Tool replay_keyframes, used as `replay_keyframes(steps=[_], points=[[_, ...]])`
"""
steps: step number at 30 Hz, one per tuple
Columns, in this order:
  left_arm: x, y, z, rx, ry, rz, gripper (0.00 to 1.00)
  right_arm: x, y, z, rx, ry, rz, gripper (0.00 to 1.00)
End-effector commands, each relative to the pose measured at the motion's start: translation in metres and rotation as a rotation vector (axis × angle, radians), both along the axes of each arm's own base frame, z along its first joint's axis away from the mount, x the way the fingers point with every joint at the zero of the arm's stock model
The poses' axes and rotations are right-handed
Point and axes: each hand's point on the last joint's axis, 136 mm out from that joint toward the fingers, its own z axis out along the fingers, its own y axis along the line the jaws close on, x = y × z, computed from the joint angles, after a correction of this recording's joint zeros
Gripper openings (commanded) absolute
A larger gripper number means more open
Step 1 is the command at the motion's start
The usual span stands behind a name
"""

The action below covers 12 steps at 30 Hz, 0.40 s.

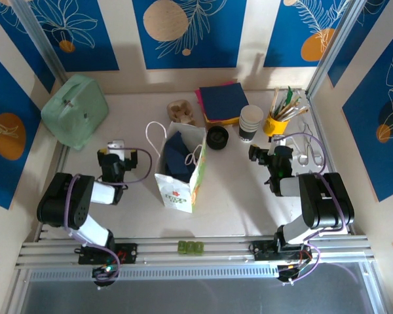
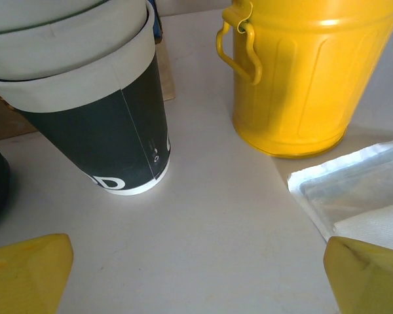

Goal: Pack the takeout coffee

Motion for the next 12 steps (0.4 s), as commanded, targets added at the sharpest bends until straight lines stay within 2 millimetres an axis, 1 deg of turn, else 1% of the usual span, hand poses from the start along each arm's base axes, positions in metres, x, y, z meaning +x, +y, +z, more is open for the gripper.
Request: replay_keyframes(steps=[1, 9, 12], points=[[0.0018, -0.0015, 0.0008, -0.033, 0.006, -0.017, 0.99, 0.0075, 0.0019, 0.0144, -0.009, -0.052, 0.020, 0.99], [0.0029, -0.0032, 0.0013, -0.032, 0.004, -0.028, 0.99, 0.0076, 0.0024, 0.0134, -0.007, -0.045, 0.025, 0.99], [0.0029, -0.0035, 0.0013, -0.032, 0.003, -0.028, 0.99, 0.0060, 0.0008, 0.0159, -0.007, -0.063, 0.016, 0.99]])
